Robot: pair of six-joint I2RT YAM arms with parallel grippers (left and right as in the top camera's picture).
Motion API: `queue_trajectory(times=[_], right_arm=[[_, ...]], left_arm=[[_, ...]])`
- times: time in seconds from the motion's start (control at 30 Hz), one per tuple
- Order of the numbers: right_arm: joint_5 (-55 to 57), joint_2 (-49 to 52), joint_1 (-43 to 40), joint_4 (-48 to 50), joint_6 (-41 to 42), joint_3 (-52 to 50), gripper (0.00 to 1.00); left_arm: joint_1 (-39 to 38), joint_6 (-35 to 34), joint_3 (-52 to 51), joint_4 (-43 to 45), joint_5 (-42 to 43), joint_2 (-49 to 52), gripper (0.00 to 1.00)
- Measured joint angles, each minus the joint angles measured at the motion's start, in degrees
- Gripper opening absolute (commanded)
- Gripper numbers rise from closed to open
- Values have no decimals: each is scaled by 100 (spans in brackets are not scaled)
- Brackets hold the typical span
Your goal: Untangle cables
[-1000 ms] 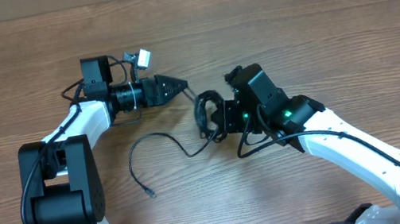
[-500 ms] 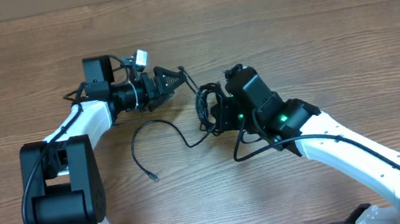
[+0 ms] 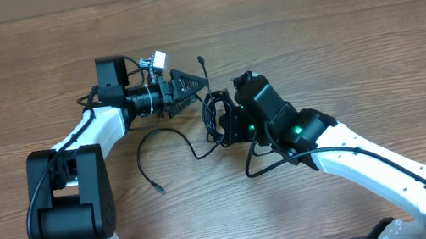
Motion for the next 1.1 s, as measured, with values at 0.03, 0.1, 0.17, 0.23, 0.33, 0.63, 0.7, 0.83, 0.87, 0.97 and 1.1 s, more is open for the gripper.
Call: queue_trajectory(times=[0.03, 0.1, 0.17, 0.23, 0.33, 0.63, 0.7, 0.83, 0.87, 0.97, 1.1], right_arm=[[2, 33, 2, 0, 2, 0, 4], [2, 133, 11, -2, 2, 0, 4], [2, 229, 13, 2, 0, 0, 4], [2, 313, 22, 22, -2, 0, 4], [2, 417, 24, 94, -2, 0, 4], [2, 448, 26, 219, 0, 0, 4], [0, 448, 26, 212, 52, 0, 4], [2, 448, 26, 195, 339, 0, 4], [0, 448, 26, 197, 415, 0, 4], [-2, 448, 24, 199, 616, 0, 4], [0, 448, 26, 214, 774, 0, 4]], left_arm=[[0, 0, 0, 2, 11, 0, 93], [0, 2, 0, 2, 31, 0, 89], [0, -17, 0, 4, 39, 0, 83], [0, -44, 0, 4, 55, 0, 82], [0, -44, 0, 4, 55, 0, 74], [0, -98, 0, 7, -28, 0, 13], [0, -105, 0, 7, -107, 0, 10], [0, -107, 0, 4, -216, 0, 4], [0, -103, 0, 4, -264, 0, 4], [0, -74, 0, 4, -341, 0, 4], [0, 109, 0, 9, -363, 0, 4]])
